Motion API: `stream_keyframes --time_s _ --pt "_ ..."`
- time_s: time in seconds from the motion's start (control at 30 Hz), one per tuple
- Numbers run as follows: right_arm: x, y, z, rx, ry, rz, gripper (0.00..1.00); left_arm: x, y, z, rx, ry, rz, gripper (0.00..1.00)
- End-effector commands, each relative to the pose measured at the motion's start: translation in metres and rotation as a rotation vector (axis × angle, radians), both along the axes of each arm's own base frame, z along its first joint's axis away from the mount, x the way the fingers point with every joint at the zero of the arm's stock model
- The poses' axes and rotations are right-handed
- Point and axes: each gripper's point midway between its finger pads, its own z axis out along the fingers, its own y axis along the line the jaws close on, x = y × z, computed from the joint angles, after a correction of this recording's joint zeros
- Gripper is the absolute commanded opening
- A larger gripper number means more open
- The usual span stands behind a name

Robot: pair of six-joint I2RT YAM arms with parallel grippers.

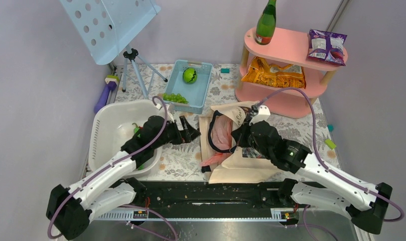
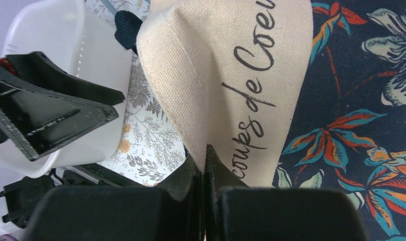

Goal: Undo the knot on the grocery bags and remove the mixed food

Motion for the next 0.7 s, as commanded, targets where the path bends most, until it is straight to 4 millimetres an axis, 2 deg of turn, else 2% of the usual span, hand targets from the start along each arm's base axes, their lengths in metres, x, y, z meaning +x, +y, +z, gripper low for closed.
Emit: stream_keyframes --time_s 0.0,0.27,0.43,0.57,0.67 --pt "0.006 0.007 0.051 0.239 -0.115 -0.041 0.00 0.005 -0.027 0.006 -0.091 0.013 -0.008 0.86" --pt "0.003 -0.025 0.065 0.306 -0.184 -0.134 0.00 -0.006 -0.054 -0.037 -0.082 0.133 -0.039 0.82" --pt "0.001 -0.036 0.065 0.307 -0.197 -0.164 0.00 -0.009 -0.060 -0.054 -0.054 0.154 -0.025 0.79" --pt "0.001 -0.040 0.068 0.315 -0.208 -0.173 0.00 -0.010 -0.063 -0.074 -0.037 0.194 -0.016 0.68" --pt "0.001 -0.043 0.070 0.314 -0.221 -0.179 0.00 -0.008 -0.061 -0.088 0.002 0.214 0.006 0.66"
